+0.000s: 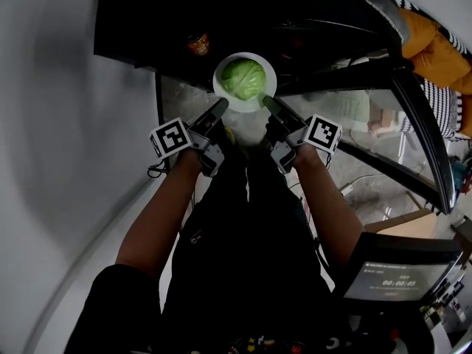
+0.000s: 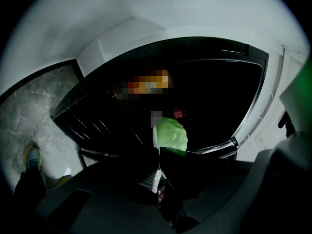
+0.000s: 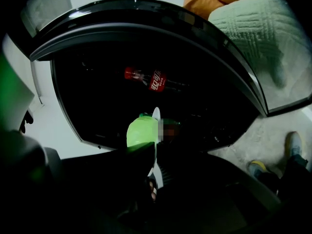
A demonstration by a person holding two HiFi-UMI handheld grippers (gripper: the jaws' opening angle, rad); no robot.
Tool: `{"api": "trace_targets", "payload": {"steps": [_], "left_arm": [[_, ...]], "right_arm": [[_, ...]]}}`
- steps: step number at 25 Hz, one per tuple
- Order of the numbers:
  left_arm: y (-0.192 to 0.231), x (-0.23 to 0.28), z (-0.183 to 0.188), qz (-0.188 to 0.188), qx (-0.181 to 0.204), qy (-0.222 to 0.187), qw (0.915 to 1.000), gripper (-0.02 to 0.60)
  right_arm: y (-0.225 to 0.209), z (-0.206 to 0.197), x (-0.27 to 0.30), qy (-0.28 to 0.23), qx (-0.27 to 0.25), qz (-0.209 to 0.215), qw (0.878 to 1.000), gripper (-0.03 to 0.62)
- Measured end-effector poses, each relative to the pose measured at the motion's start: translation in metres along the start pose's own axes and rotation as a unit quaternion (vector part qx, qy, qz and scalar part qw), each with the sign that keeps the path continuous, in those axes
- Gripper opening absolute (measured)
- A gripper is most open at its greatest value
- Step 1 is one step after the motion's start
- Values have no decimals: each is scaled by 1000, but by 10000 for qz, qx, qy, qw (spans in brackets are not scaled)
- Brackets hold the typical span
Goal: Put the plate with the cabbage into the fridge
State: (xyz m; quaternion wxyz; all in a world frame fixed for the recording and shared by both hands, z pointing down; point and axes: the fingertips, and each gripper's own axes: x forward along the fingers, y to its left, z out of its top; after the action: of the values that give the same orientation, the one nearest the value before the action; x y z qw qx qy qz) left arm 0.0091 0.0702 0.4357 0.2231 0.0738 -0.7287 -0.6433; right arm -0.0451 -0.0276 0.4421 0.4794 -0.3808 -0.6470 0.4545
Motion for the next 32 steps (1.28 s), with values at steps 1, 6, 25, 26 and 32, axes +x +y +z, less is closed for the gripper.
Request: {"api": "trace_targets", "payload": {"steps": [1, 6, 25, 26, 32], "left_arm": [[-1, 0, 0, -17, -31, -34, 10000, 12], [4, 2, -1, -86, -9, -104, 9999, 12], [24, 6, -2, 13, -66, -359, 9993, 12], [23, 6, -1, 14, -45, -367, 9993, 11], [7, 2, -1, -60, -78, -469, 9989, 12]], "right_arm": [[1, 0, 0, 7, 1, 35, 10000, 17], [-3, -1, 4, 13, 16, 152, 9999, 17], [-24, -2, 12, 71, 160, 220, 9996, 17], [-23, -2, 12, 62, 165, 236, 9996, 17], [-8, 0, 8, -6, 153, 330, 9993, 17]]}}
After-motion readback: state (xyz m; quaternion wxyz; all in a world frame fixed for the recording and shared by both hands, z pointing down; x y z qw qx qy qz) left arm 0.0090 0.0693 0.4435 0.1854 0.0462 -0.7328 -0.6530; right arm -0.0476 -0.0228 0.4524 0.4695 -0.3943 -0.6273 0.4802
